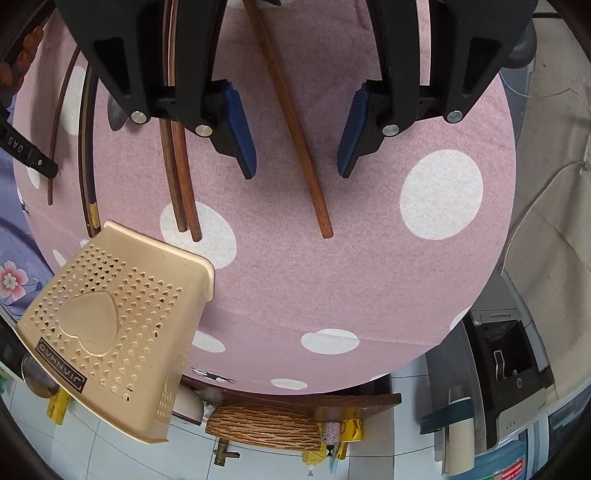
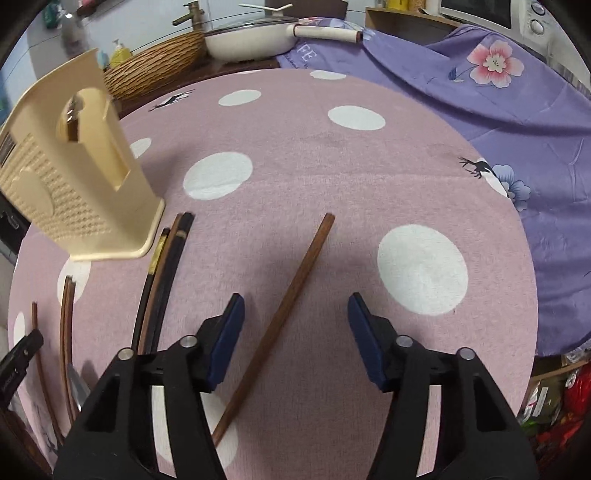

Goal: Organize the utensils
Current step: 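Close the right tool on one wooden chopstick while the left tool grasps another chopstick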

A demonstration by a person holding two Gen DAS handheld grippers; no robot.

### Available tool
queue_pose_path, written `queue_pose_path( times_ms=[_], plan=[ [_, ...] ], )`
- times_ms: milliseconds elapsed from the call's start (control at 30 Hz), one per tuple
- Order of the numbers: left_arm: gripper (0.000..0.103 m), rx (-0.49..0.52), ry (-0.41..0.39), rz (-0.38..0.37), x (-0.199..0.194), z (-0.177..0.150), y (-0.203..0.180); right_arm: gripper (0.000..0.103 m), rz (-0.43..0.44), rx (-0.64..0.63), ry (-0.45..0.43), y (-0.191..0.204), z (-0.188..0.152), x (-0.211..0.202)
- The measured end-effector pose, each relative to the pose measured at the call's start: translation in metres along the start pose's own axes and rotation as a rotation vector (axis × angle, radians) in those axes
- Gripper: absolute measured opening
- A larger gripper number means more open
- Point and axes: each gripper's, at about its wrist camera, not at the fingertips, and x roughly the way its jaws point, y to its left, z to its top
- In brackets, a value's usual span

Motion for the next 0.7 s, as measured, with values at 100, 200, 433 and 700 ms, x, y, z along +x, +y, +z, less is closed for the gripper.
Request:
queue_pose_path(
  times_ms=[100, 200, 433, 700],
  plan=[
    [0.044, -0.004, -0.004, 0.004, 0.002, 0.003, 0.0, 0.046, -0.001, 0.035, 0.001, 0.0, 0.009, 0.005],
    [0.039, -0.002, -0.009, 0.014, 0.006, 0.008, 0.001, 0.036, -0.028, 0.042, -0.006, 0.003, 0.019, 0.013],
    [0.029, 0.006, 0.004, 0.011, 0.01, 0.013, -0.006, 0.022, 0.001, 0.07, 0.017, 0.01, 0.034, 0.021],
    [0.021, 0.05, 0.011, -0.003, 0.008, 0.006, -0.024, 0.013, 0.028, 0.031, 0.022, 0.019, 0.034, 0.023]
  ],
)
